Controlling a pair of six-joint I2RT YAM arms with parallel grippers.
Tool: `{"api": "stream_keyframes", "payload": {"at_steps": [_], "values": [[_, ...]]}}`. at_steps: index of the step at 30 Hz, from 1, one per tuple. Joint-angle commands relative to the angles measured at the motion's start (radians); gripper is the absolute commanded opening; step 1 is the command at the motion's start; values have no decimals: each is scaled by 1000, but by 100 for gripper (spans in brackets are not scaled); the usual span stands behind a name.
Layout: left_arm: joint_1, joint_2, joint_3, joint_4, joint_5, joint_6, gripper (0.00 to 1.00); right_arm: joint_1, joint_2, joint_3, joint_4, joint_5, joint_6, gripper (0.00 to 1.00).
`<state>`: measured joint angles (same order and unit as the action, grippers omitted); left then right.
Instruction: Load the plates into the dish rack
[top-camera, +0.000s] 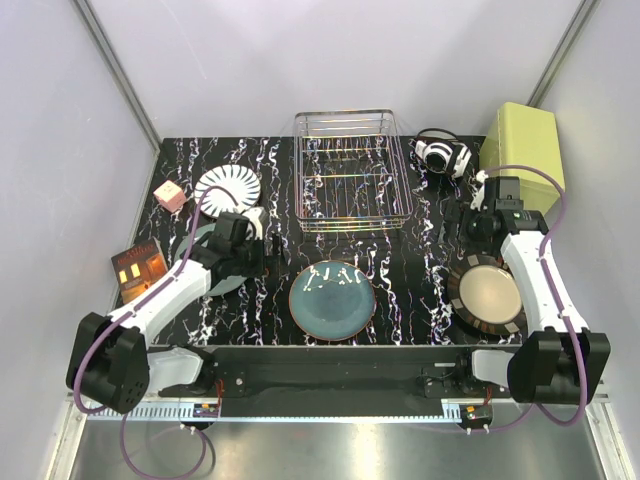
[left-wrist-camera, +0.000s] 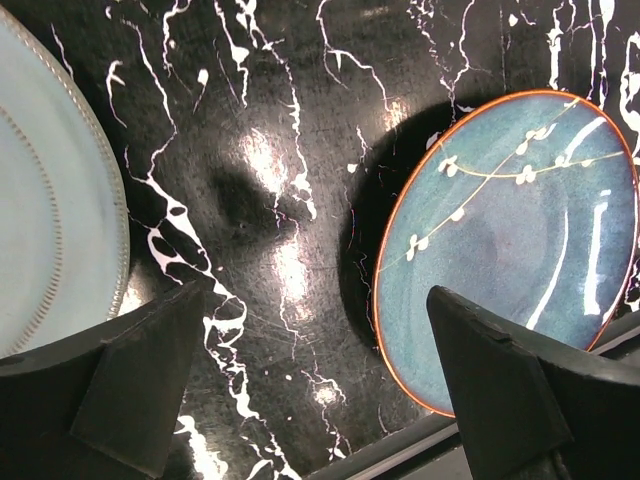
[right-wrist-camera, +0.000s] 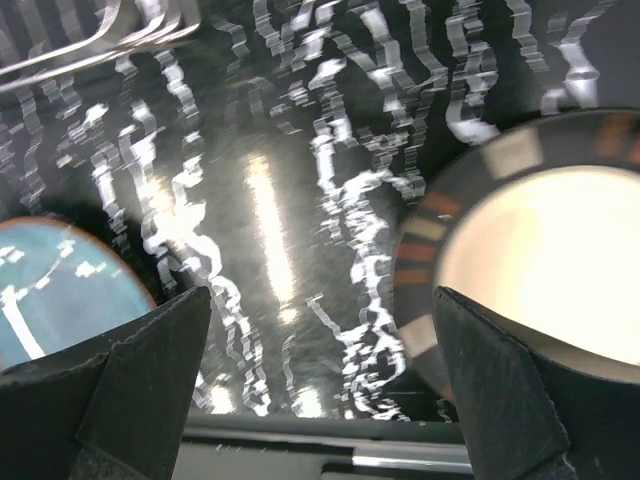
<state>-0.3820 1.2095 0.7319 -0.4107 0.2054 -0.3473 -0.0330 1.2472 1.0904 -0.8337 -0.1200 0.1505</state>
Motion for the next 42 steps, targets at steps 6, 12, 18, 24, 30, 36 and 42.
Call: {"api": "stream_keyframes", "payload": {"at_steps": [6,12,18,24,30,36,42], "values": [[29,22,-77,114,68,-108,94,22,-8,-131,299,-572,122,100],[29,70,-127,193,95,-166,83,68,70,-323,491,-604,253,100],[22,120,-192,272,130,-219,77,203,145,-417,655,-647,282,100],[-11,159,-190,340,195,-206,69,262,306,-402,745,-652,331,100],[-63,186,-180,351,258,-220,56,271,388,-412,768,-656,342,100],[-63,153,-238,319,287,-246,37,306,366,-498,867,-681,405,97],[-63,174,-282,404,334,-314,0,352,491,-497,907,-747,420,92]]}}
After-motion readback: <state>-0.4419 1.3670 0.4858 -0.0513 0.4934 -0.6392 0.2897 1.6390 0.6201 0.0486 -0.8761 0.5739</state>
